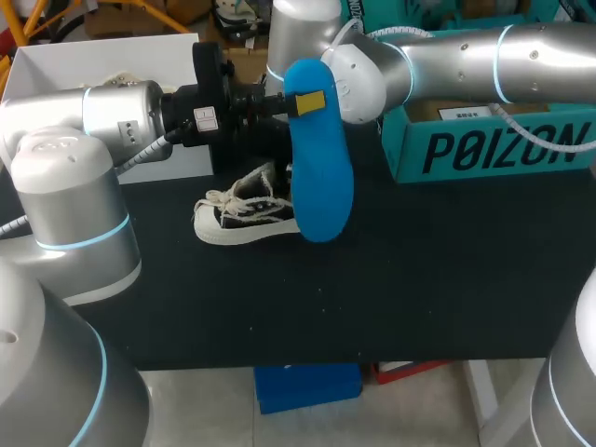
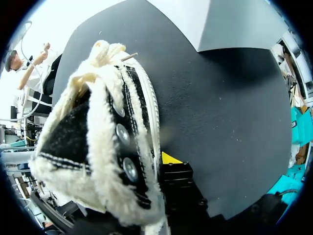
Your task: Take the shoe out of the shoebox, open the shoe tongue, remove and reinsert the insole, then place the shoe into the shoebox
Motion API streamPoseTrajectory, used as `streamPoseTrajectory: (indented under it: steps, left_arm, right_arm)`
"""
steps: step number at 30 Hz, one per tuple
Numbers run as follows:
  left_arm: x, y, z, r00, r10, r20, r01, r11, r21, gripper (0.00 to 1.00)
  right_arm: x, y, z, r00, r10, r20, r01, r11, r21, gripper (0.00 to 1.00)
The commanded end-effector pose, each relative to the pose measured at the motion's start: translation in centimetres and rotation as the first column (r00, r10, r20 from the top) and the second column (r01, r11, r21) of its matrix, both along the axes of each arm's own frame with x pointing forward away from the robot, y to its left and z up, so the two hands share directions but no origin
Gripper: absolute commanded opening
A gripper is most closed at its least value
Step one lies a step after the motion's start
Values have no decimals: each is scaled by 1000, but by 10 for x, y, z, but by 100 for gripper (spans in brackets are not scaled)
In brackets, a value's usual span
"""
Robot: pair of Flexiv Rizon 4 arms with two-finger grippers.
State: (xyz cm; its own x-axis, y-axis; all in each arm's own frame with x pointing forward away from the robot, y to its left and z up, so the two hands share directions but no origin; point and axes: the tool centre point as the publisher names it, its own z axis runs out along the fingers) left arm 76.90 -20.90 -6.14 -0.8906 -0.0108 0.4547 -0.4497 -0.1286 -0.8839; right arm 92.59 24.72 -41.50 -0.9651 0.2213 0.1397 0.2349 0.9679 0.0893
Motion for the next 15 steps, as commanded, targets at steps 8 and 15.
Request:
streamPoseTrajectory:
  steps: [8,15]
  left_arm:
    - [-1,-1,1,1000,4,-2,-4,1000,5,0]
    - [-1,-1,1,1000,4,-2,-4,1000,5,0]
  right_arm:
    - [-2,-10,50,982,-128,139,137,989,-54,0]
    - [6,-20,64,952,-240,188,250,968,-31,0]
